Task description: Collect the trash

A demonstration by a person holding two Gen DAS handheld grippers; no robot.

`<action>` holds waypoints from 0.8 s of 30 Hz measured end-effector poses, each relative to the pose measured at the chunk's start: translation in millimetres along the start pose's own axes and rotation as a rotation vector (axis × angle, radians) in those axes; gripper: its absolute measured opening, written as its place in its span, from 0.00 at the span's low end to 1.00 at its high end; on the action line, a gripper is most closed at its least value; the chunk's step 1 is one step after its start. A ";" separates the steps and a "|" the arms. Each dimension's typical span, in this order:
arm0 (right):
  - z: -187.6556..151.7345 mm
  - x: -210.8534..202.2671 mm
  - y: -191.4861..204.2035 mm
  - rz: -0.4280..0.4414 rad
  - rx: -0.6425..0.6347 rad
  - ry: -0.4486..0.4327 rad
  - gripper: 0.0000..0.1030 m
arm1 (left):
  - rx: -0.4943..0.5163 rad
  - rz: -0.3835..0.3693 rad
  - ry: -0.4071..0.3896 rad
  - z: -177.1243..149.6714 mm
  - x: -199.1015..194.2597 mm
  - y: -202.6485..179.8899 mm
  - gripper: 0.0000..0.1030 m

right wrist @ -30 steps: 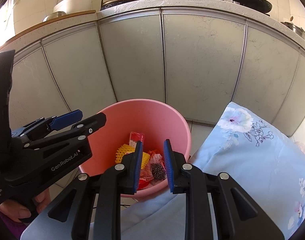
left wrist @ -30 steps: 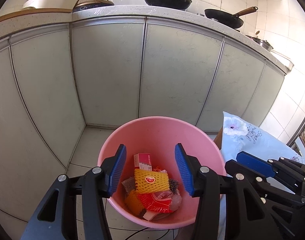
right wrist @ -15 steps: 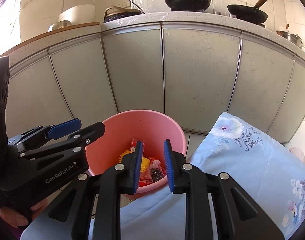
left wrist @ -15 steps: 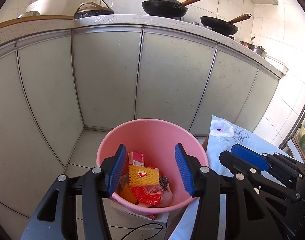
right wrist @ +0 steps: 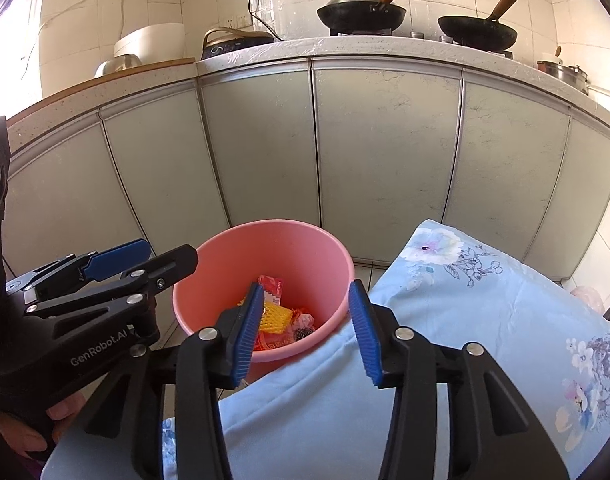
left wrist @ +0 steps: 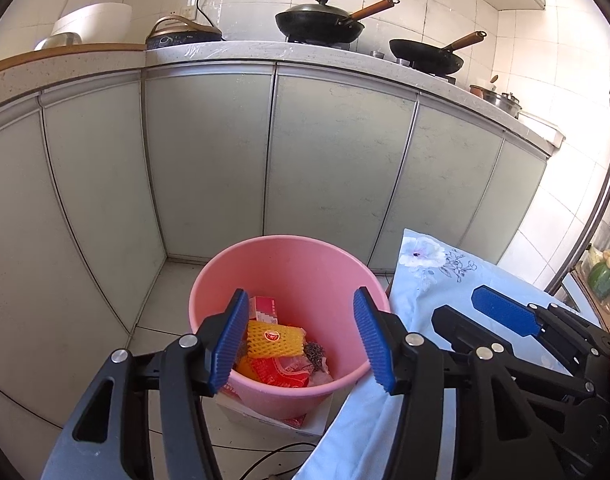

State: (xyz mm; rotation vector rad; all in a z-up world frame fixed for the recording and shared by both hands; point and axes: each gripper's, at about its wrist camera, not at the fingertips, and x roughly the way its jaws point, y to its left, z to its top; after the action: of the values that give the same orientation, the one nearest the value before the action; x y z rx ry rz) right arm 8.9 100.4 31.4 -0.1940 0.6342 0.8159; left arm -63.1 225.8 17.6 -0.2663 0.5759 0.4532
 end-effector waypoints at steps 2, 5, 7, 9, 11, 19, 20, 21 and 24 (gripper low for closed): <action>-2.2 -4.5 -1.4 -0.005 0.000 -0.006 0.45 | -0.007 0.007 -0.002 -1.2 -2.7 -0.3 0.62; -6.1 -11.5 -5.1 -0.012 0.008 -0.009 0.50 | -0.008 0.008 0.000 -4.5 -5.9 -2.1 0.65; -8.5 -15.0 -7.4 -0.013 0.014 -0.010 0.53 | 0.001 0.010 -0.001 -6.6 -8.6 -4.2 0.66; -11.9 -19.0 -9.5 -0.016 0.019 -0.011 0.54 | 0.012 0.011 -0.001 -7.8 -10.9 -7.9 0.66; -15.6 -23.0 -11.1 -0.020 0.019 -0.010 0.55 | 0.018 0.010 -0.003 -10.1 -14.2 -10.9 0.66; -26.0 -38.4 -19.6 -0.046 0.045 -0.016 0.57 | 0.044 0.002 0.000 -17.7 -23.3 -22.6 0.66; -26.5 -39.5 -20.2 -0.047 0.047 -0.017 0.57 | 0.046 0.002 0.000 -18.4 -24.0 -23.9 0.66; -28.0 -41.8 -21.4 -0.052 0.050 -0.019 0.57 | 0.048 0.001 0.000 -18.9 -24.4 -25.4 0.66; -30.7 -46.2 -23.7 -0.060 0.053 -0.022 0.57 | 0.054 0.001 -0.002 -21.0 -27.4 -29.5 0.66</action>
State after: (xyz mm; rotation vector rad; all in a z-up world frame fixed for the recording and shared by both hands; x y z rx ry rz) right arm -11.4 43.6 32.6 -0.1553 0.6255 0.7418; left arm -79.0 183.4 19.9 -0.2136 0.5860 0.4385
